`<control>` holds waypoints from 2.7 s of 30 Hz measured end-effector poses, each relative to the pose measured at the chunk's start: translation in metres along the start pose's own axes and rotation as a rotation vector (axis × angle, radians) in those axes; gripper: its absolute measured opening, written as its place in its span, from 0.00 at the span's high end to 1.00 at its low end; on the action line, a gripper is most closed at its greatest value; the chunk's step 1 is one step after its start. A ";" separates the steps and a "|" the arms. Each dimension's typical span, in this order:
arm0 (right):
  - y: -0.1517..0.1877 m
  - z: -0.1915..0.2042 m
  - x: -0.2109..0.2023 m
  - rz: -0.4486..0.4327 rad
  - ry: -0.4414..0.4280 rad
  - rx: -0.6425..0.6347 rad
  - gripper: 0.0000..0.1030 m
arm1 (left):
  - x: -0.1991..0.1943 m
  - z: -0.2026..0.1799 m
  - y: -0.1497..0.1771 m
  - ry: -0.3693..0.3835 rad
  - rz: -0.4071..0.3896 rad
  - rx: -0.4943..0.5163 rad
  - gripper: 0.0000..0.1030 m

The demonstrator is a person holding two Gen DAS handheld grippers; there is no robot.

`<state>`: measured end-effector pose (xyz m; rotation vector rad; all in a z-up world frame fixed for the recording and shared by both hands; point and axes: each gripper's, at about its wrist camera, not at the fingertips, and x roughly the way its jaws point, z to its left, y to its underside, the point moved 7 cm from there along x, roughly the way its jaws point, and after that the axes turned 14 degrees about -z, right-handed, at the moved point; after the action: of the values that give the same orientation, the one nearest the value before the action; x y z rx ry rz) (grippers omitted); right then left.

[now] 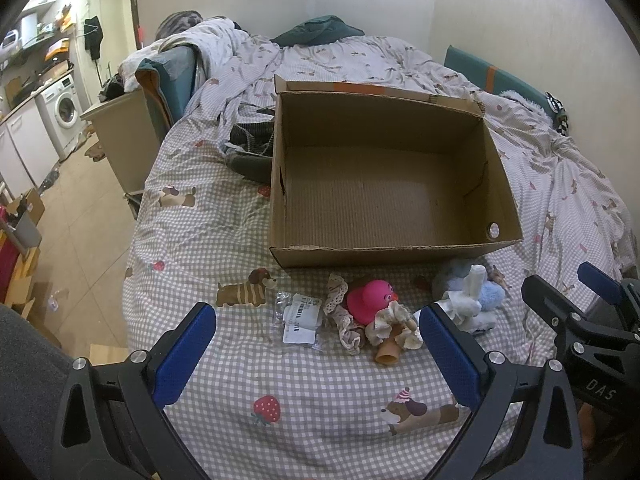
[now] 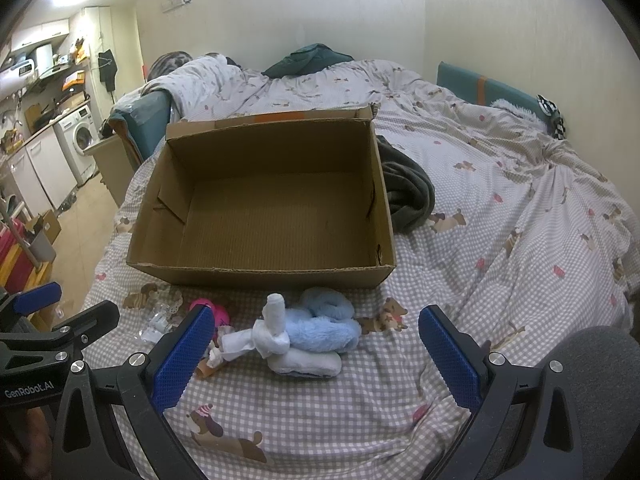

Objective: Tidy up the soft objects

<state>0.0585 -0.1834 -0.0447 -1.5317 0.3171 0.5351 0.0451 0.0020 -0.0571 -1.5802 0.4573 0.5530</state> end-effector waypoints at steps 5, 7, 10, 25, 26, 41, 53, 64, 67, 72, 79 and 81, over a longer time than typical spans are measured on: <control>0.000 0.000 0.000 0.001 0.000 0.000 0.00 | 0.000 0.000 0.000 0.000 0.000 0.000 0.01; 0.000 0.000 0.000 0.001 0.000 0.000 0.00 | 0.000 0.000 0.000 0.000 0.001 0.000 0.01; 0.000 0.000 0.000 0.001 0.000 0.000 0.00 | 0.000 0.000 0.000 -0.001 0.000 0.000 0.01; 0.000 -0.001 0.000 0.002 0.000 0.001 0.00 | 0.000 0.000 0.000 -0.001 0.001 0.001 0.01; 0.001 0.000 0.000 0.003 0.000 0.001 0.00 | 0.000 0.000 0.000 -0.001 0.001 0.001 0.01; 0.000 -0.001 0.000 0.004 0.000 0.001 0.00 | 0.001 0.001 0.002 -0.001 0.003 0.000 0.01; 0.004 0.000 0.002 0.012 0.002 0.010 0.00 | 0.004 0.006 0.007 -0.009 0.019 -0.005 0.01; -0.010 -0.017 0.017 0.109 -0.044 0.111 0.00 | 0.050 0.067 0.017 -0.164 0.308 -0.173 0.01; -0.011 -0.020 0.031 0.179 -0.076 0.121 0.00 | 0.066 0.078 0.022 -0.156 0.392 -0.239 0.02; -0.005 -0.028 0.054 0.271 -0.082 0.097 0.00 | 0.092 0.074 0.028 -0.112 0.483 -0.258 0.19; 0.006 -0.035 0.073 0.316 -0.062 0.099 0.00 | 0.122 0.052 0.043 -0.058 0.559 -0.235 0.34; 0.010 -0.036 0.075 0.325 -0.060 0.112 0.00 | 0.128 0.048 0.047 -0.058 0.570 -0.221 0.39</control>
<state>0.1220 -0.2098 -0.0932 -1.3598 0.5462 0.8033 0.1158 0.0503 -0.1734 -1.6337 0.8334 1.1104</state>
